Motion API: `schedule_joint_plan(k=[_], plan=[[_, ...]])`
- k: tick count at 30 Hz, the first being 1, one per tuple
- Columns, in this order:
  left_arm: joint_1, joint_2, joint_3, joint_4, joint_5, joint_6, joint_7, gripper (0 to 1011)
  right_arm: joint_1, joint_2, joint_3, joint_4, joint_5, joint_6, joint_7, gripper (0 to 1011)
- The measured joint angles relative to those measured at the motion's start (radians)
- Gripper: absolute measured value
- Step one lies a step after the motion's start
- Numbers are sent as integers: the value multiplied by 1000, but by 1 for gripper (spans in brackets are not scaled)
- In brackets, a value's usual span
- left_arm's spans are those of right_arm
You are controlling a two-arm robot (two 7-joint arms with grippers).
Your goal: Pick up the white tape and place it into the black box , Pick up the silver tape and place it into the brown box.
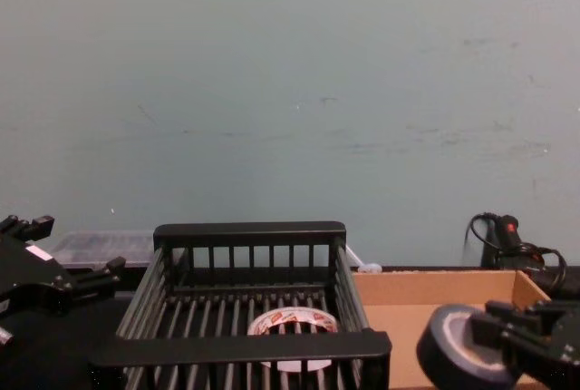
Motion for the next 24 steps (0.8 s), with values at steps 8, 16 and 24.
schedule_joint_plan(k=[8, 16, 24], plan=[[0, 0, 0, 0, 0, 0, 0, 1001, 3, -22, 25, 22, 13, 10, -41, 170], [0, 0, 0, 0, 0, 0, 0, 1001, 19, -46, 49, 57, 24, 31, -73, 170], [0, 0, 0, 0, 0, 0, 0, 1001, 48, -65, 54, 92, 13, 56, -96, 170]])
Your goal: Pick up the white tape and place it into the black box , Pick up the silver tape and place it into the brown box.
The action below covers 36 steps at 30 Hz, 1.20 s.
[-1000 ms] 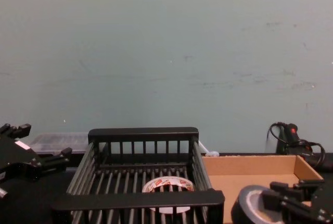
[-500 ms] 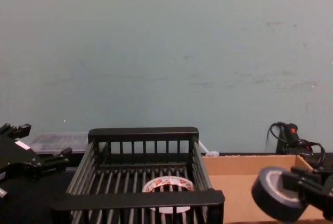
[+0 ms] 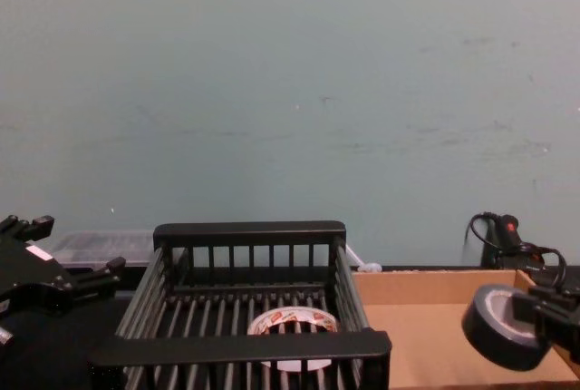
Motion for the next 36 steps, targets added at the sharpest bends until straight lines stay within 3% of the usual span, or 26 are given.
schedule_joint_plan(k=[14, 36], plan=[[0, 0, 0, 0, 0, 0, 0, 1001, 121, -44, -20, 113, -49, 69, -19, 170], [0, 0, 0, 0, 0, 0, 0, 1001, 280, -124, -60, 293, -117, 101, -7, 170]])
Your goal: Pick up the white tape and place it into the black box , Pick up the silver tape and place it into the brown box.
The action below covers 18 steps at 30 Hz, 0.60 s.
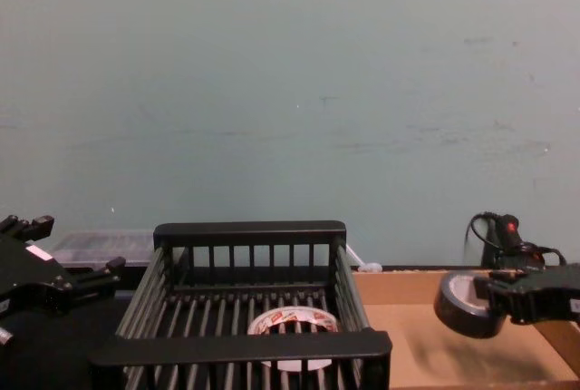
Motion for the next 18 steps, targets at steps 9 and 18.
schedule_joint_plan(k=[9, 18], plan=[[0, 0, 0, 0, 0, 0, 0, 1001, 38, -17, -6, 43, -17, 6, 9, 170], [0, 0, 0, 0, 0, 0, 0, 1002, 69, -31, -16, 85, -36, 16, 17, 170]])
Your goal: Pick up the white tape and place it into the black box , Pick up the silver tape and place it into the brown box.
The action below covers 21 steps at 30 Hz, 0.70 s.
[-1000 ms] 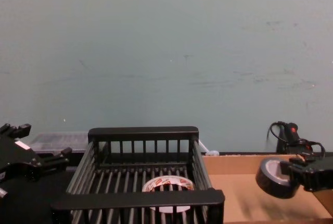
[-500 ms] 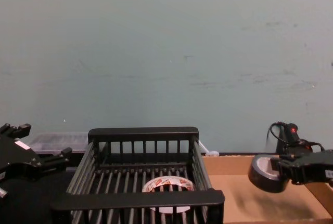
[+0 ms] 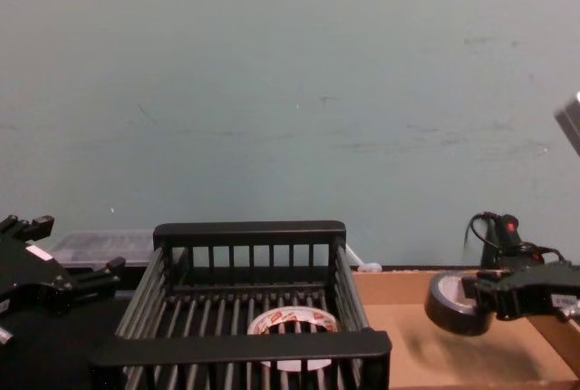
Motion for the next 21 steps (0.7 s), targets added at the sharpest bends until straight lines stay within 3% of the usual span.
schedule_joint_plan(k=[21], plan=[[0, 0, 0, 0, 0, 0, 0, 1001, 10, -11, 3, 30, -15, 4, 0, 170]])
